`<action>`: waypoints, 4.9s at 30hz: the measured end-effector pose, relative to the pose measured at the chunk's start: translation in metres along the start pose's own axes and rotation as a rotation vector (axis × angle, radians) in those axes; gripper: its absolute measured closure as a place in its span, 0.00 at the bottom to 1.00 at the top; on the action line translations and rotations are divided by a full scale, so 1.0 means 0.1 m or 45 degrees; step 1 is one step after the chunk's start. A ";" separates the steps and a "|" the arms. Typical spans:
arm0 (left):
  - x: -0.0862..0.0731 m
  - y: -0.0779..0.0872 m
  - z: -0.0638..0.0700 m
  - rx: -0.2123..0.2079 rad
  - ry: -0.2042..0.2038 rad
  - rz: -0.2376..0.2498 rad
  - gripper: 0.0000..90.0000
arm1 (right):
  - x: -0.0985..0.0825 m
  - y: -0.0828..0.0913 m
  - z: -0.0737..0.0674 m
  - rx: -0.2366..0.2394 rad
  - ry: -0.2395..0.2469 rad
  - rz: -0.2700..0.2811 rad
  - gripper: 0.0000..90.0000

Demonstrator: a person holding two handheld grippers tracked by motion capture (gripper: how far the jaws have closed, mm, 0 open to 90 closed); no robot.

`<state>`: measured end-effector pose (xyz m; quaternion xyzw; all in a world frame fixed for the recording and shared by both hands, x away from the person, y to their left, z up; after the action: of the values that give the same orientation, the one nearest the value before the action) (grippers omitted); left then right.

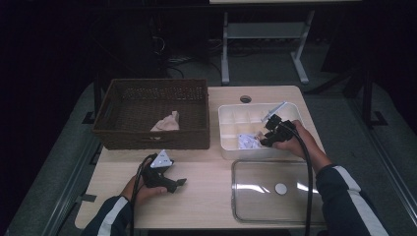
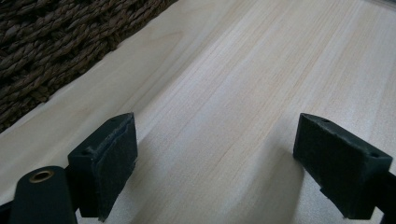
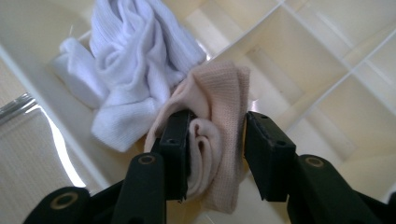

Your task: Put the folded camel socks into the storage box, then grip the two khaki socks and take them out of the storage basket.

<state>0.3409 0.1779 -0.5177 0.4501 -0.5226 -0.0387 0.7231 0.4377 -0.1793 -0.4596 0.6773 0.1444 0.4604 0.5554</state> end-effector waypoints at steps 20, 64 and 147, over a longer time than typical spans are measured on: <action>0.00 0.00 0.00 0.001 0.001 0.000 0.15 | 0.07 0.15 0.02 0.029 -0.060 0.208 0.82; 0.00 0.00 0.00 -0.013 0.006 0.005 0.15 | 0.38 0.39 -0.95 0.156 0.270 0.481 0.44; 1.24 -0.24 -1.72 0.050 0.026 -0.393 0.22 | 0.31 -0.59 -2.22 0.386 0.615 0.280 0.29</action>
<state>0.5425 0.2037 -0.4536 0.5394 -0.4404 -0.1346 0.7050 0.2989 0.0005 -0.5059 0.6351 0.2650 0.6387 0.3444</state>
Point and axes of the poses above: each handheld gripper's, and its own axes: y roughly backward along the jaws, x roughly out of its top, z roughly to its right, the point moved 6 cm from there along -y, roughly forward along the jaws, and after that the axes turned 4 degrees about y, right-handed, at the moved point
